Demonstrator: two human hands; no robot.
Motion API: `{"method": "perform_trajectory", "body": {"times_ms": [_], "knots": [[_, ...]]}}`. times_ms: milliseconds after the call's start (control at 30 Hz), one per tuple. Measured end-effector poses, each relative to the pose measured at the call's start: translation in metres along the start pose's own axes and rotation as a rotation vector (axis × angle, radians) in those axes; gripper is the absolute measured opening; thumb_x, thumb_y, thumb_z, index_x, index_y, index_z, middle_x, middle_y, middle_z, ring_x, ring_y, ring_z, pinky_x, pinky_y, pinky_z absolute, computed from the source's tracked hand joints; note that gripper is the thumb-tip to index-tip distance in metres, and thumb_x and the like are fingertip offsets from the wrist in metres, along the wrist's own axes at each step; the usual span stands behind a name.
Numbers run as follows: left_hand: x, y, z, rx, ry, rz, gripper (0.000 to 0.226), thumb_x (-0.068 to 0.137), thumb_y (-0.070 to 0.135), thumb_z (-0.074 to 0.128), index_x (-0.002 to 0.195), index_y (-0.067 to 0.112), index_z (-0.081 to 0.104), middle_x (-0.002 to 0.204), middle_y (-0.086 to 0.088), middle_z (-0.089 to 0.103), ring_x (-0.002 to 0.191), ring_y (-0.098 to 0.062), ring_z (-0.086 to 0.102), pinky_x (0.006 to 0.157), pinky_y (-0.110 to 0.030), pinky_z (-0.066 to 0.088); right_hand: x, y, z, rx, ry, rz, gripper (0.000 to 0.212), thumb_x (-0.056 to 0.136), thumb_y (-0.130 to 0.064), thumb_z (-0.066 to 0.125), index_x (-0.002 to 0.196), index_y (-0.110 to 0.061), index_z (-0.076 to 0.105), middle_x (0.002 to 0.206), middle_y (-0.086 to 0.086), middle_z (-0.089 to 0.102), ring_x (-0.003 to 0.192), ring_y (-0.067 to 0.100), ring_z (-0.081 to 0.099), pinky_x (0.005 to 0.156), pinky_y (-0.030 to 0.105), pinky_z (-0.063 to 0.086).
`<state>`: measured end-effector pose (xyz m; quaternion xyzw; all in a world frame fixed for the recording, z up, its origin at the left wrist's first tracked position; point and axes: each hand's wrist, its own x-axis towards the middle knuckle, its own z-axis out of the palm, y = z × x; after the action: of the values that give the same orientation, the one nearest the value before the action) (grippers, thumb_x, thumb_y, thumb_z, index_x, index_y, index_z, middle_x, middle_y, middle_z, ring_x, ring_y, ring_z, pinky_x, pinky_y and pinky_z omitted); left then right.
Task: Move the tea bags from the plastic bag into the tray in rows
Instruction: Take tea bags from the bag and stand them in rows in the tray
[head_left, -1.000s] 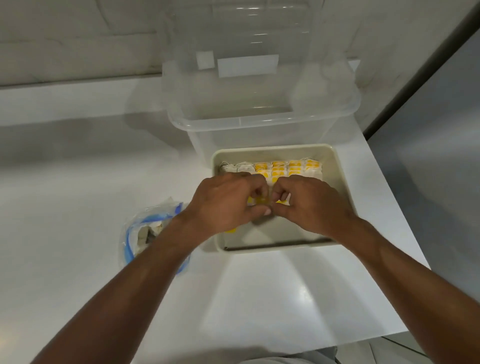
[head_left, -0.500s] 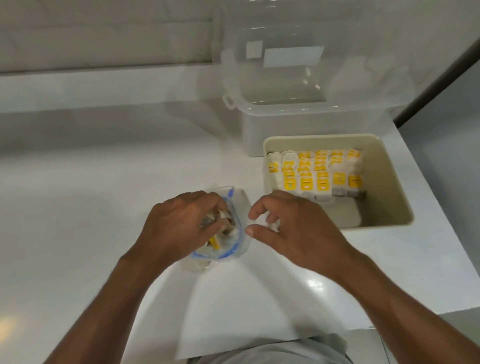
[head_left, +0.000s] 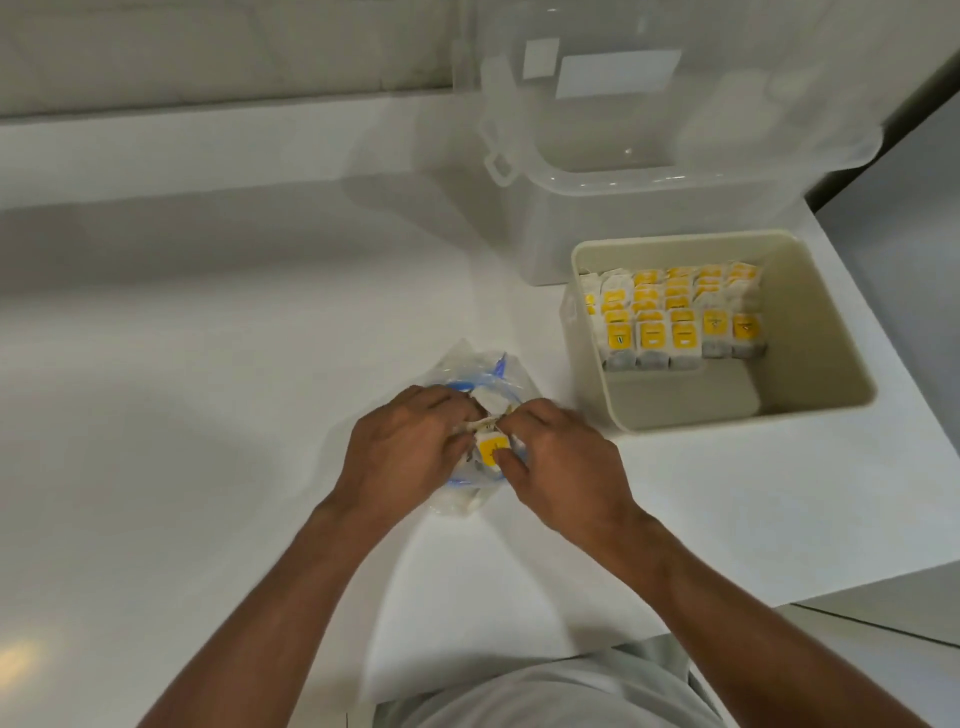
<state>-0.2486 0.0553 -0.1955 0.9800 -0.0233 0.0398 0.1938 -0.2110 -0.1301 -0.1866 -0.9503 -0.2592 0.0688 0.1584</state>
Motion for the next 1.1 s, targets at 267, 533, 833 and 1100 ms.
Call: {"method": "perform_trajectory", "body": {"times_ms": [267, 533, 833, 1100], "knots": [[0.034, -0.016, -0.002, -0.151, 0.028, -0.092, 0.009, 0.092, 0.034, 0.064, 0.095, 0.031, 0.072, 0.097, 0.011, 0.071, 0.087, -0.016, 0.067, 0.07, -0.033, 0.056, 0.027, -0.009, 0.007, 0.135, 0.109, 0.132, 0.017, 0.094, -0.035, 0.056, 0.108, -0.026, 0.059, 0.104, -0.006, 0.065, 0.096, 0.02, 0.061, 0.071, 0.034, 0.051], [0.05, -0.013, -0.042, -0.765, -0.005, -0.335, 0.005, 0.094, 0.032, 0.066, 0.095, 0.029, 0.07, 0.087, 0.007, 0.074, 0.085, -0.014, 0.07, 0.077, -0.038, 0.058, 0.039, -0.02, -0.029, 0.732, 0.228, 0.207, 0.011, 0.096, -0.029, 0.061, 0.091, -0.02, 0.056, 0.084, -0.009, 0.067, 0.079, 0.004, 0.063, 0.071, 0.022, 0.05], [0.053, -0.004, -0.054, -0.98, -0.01, -0.492, 0.008, 0.091, 0.025, 0.07, 0.091, 0.018, 0.068, 0.086, -0.004, 0.073, 0.078, -0.01, 0.067, 0.065, -0.028, 0.052, 0.051, -0.011, -0.059, 1.196, 0.088, 0.325, 0.011, 0.097, -0.01, 0.056, 0.098, -0.015, 0.066, 0.101, 0.005, 0.072, 0.097, 0.021, 0.069, 0.085, 0.038, 0.059], [0.056, 0.004, -0.054, -1.005, -0.058, -0.502, 0.009, 0.095, 0.023, 0.065, 0.102, 0.019, 0.07, 0.085, 0.005, 0.075, 0.073, -0.007, 0.068, 0.057, -0.019, 0.049, 0.053, -0.008, -0.067, 0.829, -0.098, 0.219, 0.019, 0.09, -0.028, 0.068, 0.108, -0.023, 0.065, 0.088, -0.004, 0.074, 0.087, 0.014, 0.07, 0.085, 0.04, 0.057]]}}
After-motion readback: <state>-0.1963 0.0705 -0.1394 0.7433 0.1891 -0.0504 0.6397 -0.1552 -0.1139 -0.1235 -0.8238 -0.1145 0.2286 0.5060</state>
